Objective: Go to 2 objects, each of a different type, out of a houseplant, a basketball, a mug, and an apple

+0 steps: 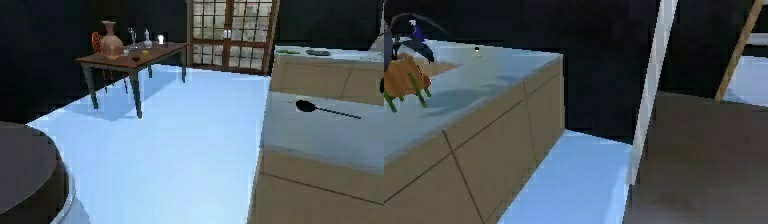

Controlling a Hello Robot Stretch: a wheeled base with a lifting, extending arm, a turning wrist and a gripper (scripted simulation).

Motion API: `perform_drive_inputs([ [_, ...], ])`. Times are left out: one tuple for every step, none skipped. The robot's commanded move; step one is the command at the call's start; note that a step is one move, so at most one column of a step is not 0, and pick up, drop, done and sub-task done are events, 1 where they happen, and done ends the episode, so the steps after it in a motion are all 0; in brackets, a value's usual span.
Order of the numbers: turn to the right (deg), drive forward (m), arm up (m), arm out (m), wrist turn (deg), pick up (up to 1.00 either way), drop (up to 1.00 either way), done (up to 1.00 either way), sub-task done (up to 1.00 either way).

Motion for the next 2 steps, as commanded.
perform_drive_inputs([
  [-45.0, 0.00, 0.00, 0.00, 0.0, 0.00, 0.00, 0.00, 0.00],
  [0.0, 0.00, 0.00, 0.00, 0.0, 0.00, 0.00, 1.00, 0.00],
])
